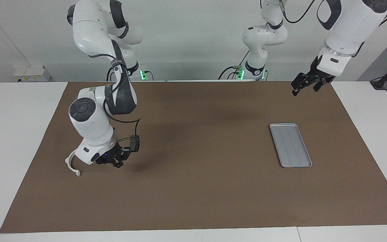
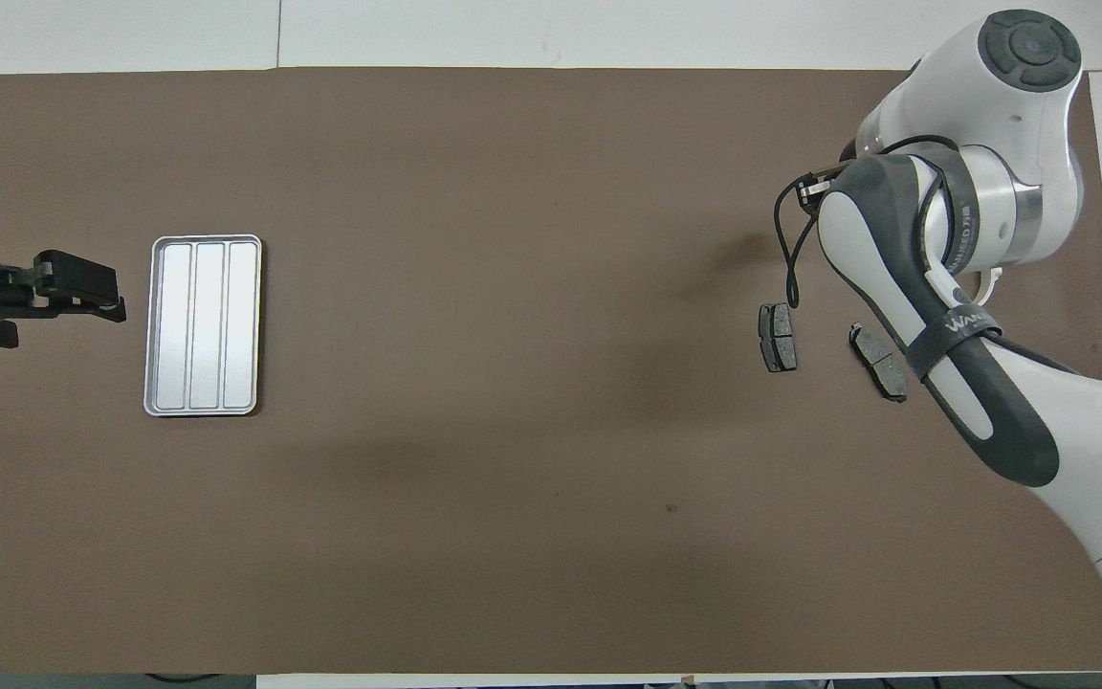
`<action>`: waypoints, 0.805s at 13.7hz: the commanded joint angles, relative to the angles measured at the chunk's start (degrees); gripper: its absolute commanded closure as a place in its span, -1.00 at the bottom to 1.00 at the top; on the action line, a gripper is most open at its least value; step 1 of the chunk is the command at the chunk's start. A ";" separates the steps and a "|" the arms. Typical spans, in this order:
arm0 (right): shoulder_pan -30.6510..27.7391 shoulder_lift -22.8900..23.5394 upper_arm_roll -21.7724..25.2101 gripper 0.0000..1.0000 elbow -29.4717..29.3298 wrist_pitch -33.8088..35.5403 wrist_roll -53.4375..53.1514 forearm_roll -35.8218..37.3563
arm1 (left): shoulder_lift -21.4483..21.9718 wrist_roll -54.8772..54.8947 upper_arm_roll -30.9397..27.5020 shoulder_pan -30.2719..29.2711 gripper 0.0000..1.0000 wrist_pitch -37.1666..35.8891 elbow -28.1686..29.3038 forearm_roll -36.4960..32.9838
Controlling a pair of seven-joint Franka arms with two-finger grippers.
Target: Place bearing gear from tray to pile
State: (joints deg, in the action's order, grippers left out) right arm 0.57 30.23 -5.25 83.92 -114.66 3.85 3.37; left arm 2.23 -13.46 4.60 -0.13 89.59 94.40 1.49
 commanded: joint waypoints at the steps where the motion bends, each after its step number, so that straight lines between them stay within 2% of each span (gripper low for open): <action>1: -1.70 -1.84 -0.82 1.00 4.40 -1.88 2.31 -0.91 | 1.72 0.19 -0.55 0.57 -1.00 0.68 1.93 0.61; 5: -1.97 -3.86 -0.82 1.00 12.57 -9.95 2.39 -0.91 | 1.72 0.19 -0.55 0.57 -1.00 0.68 1.93 0.61; 11: -2.76 -4.30 -0.82 1.00 16.88 -12.86 3.53 -0.91 | 1.72 0.19 -0.55 0.57 -1.00 0.68 1.93 0.61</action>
State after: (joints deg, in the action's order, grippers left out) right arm -1.01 28.24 -5.32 96.59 -125.02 4.97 3.38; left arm 2.23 -13.46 4.60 -0.13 89.59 94.40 1.49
